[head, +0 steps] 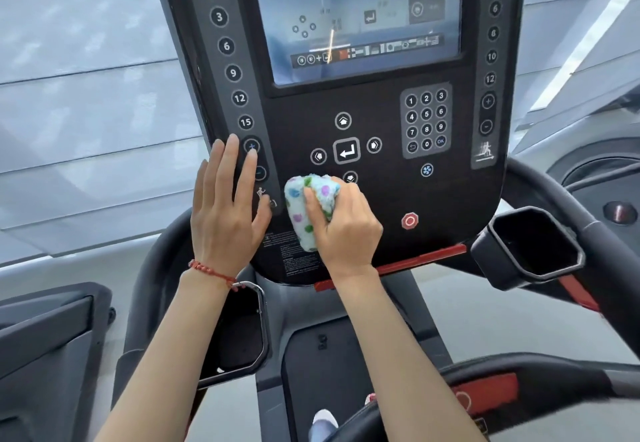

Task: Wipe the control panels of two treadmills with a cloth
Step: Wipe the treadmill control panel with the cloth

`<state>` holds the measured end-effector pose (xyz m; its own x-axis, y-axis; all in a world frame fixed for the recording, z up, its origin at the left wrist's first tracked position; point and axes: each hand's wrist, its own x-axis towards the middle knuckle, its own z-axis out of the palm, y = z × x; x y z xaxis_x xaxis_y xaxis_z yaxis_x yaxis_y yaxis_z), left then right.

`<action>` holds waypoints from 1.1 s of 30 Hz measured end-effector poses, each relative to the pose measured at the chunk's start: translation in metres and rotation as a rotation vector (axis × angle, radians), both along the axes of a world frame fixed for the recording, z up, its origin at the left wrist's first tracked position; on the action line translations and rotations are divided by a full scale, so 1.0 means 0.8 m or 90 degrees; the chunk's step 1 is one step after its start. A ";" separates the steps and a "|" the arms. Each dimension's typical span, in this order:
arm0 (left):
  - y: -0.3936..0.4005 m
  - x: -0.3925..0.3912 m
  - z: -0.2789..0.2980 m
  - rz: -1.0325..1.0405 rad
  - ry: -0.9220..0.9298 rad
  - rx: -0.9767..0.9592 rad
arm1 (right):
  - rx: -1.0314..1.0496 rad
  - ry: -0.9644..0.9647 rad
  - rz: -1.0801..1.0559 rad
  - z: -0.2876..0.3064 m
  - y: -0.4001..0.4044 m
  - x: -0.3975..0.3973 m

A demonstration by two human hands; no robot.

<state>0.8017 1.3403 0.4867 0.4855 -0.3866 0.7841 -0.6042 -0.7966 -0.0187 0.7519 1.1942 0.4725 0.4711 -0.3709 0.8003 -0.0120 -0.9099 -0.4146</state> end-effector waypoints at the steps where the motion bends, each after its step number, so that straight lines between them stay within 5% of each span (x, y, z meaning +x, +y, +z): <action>1: 0.000 -0.001 0.000 0.003 0.002 -0.002 | 0.003 -0.002 -0.008 0.000 -0.008 -0.002; 9: -0.009 -0.006 0.000 0.021 0.015 -0.010 | 0.244 0.027 -0.260 0.006 -0.152 -0.031; 13: -0.012 -0.008 -0.002 0.038 0.022 -0.010 | 0.269 0.016 -0.263 0.006 -0.163 -0.035; 20: -0.067 -0.029 -0.008 0.038 0.011 -0.030 | -0.029 0.017 0.008 -0.015 -0.102 -0.032; 24: -0.109 -0.035 -0.010 0.025 0.008 -0.015 | -0.162 0.035 0.023 -0.019 -0.131 -0.031; 33: -0.138 -0.029 -0.017 0.066 0.000 0.006 | 0.267 0.006 -0.238 -0.015 -0.246 -0.048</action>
